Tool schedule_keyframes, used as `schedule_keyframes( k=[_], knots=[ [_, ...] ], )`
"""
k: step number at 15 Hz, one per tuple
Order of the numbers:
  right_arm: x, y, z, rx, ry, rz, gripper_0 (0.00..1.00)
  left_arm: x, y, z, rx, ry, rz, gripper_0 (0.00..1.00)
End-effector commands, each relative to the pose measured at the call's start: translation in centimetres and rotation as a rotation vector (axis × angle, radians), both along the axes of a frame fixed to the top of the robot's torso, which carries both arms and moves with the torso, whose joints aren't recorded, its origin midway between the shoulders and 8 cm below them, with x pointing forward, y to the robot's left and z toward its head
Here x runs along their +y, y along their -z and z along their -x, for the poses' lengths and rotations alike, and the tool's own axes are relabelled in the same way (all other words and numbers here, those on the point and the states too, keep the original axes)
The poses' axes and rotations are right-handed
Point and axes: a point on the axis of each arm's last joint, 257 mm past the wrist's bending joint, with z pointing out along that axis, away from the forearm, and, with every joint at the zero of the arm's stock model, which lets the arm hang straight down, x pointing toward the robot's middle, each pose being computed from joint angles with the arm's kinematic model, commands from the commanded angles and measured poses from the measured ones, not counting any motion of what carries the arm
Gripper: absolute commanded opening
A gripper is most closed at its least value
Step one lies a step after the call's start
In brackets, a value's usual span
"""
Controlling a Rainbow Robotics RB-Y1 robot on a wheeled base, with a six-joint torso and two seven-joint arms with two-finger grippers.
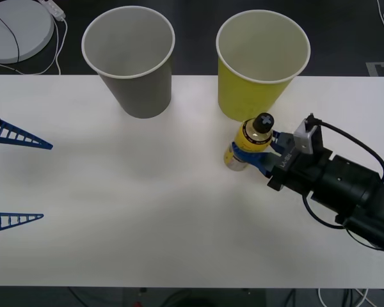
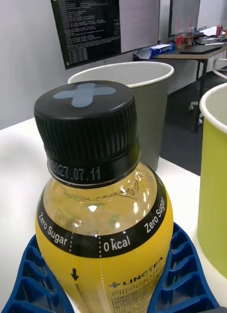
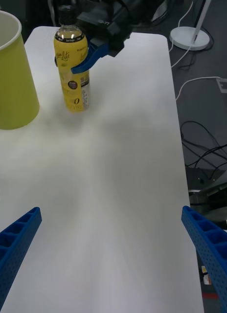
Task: Put the can into the green bin and the plastic bottle into the gray bin
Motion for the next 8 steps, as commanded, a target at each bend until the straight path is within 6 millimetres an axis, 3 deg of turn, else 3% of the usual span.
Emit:
schedule_keyframes(
  k=[1,8],
  knots=[
    [0.3,-1.5,0.7,-0.003,-0.018,0.012,0.00,0.0,0.0,0.0,0.000,0.000,0.000,1.00],
    [0.9,-4.2,2.2,0.061,-0.030,0.005,0.00,0.0,0.0,0.0,0.000,0.000,0.000,1.00]
  ],
)
